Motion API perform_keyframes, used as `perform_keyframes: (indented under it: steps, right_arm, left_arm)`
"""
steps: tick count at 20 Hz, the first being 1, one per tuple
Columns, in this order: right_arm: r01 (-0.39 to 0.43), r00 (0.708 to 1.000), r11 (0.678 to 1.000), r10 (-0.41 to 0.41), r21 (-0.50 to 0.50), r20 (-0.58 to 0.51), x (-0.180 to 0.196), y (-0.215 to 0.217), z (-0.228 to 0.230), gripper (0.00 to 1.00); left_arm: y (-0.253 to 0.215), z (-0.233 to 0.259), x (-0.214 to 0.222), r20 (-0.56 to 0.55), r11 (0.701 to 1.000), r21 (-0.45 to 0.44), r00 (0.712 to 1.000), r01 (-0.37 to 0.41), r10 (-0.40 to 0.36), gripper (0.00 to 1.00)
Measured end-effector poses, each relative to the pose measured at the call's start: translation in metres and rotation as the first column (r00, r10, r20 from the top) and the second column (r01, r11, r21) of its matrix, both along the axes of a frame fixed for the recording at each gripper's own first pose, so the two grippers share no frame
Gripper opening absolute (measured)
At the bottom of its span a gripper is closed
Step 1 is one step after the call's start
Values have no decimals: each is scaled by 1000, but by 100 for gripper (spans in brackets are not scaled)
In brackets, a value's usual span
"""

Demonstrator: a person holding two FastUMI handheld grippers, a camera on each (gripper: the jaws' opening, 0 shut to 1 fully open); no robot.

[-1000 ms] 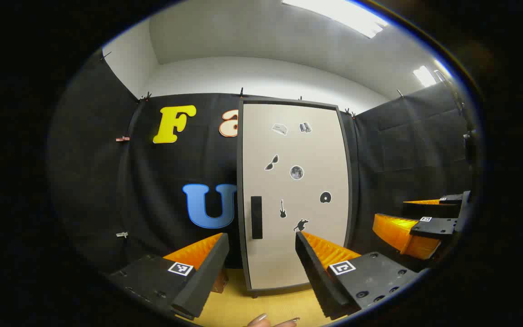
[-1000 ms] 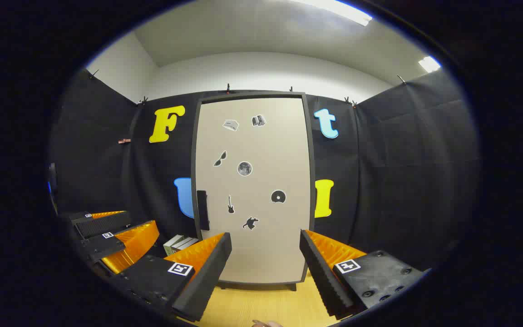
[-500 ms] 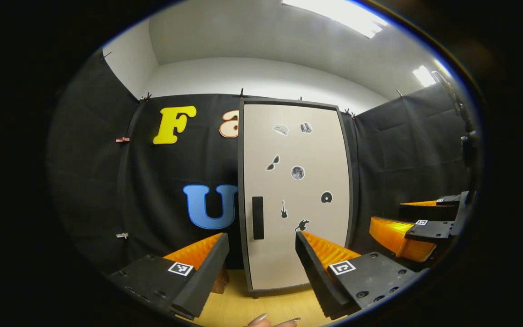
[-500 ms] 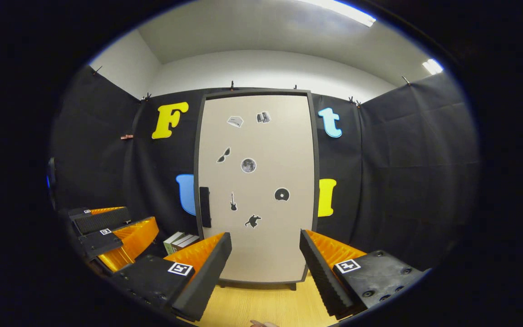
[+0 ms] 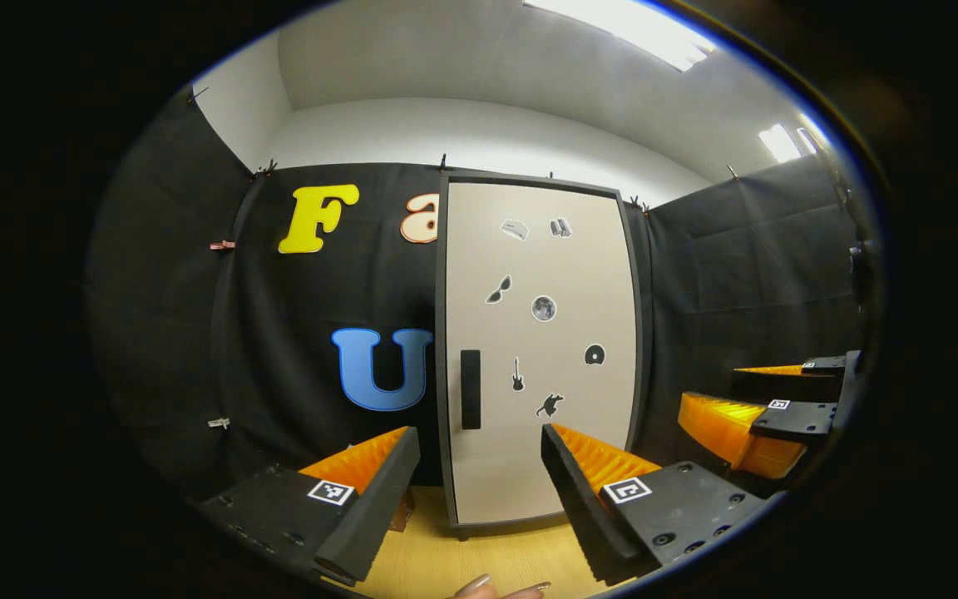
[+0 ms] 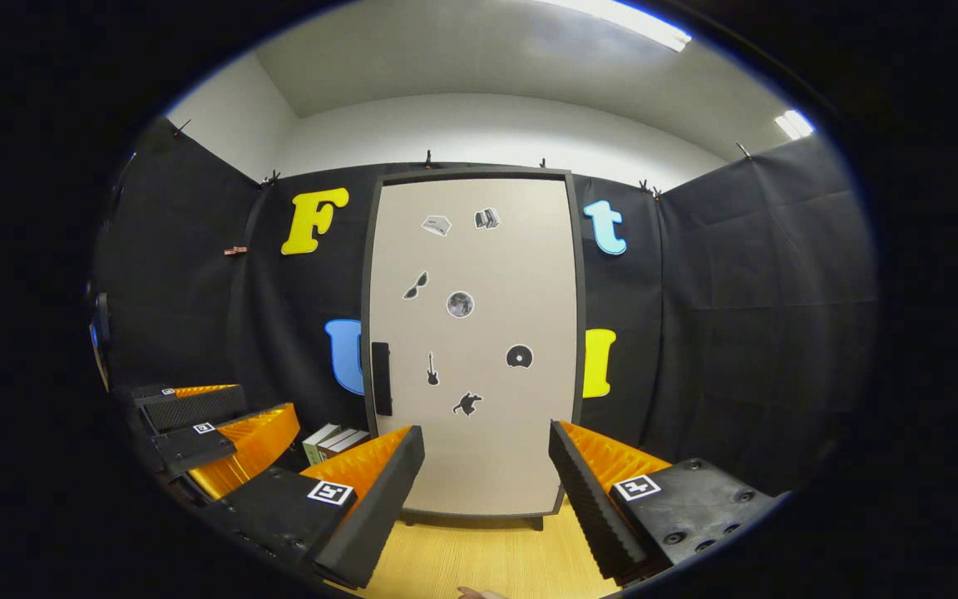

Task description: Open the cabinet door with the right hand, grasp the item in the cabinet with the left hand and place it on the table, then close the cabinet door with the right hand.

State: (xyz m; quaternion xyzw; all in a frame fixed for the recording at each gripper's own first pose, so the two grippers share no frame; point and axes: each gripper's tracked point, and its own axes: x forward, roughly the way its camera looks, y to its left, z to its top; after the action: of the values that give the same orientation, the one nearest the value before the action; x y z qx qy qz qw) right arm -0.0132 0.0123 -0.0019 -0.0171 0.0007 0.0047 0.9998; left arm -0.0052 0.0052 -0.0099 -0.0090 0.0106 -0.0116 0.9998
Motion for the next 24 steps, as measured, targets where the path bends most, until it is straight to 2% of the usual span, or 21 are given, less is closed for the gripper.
perform_keyframes:
  steps: [10,14,17,24]
  right_arm:
    - [23,1000,1000,-23,-2,22,-17,22,4,97]
    - [26,999,1000,-26,-18,19,-18,38,-2,97]
    - [-13,1000,1000,13,-24,-3,-10,57,-13,97]
    - [-140,990,990,139,-25,-30,45,92,-30,98]
  left_arm:
    - [17,3,-16,17,999,-4,999,43,-43,93]
    - [40,-1,-25,11,999,-6,999,36,-36,93]
    - [55,-8,-24,-2,1000,4,1000,4,-4,93]
    - [79,-13,-2,3,995,-12,995,-100,100,93]
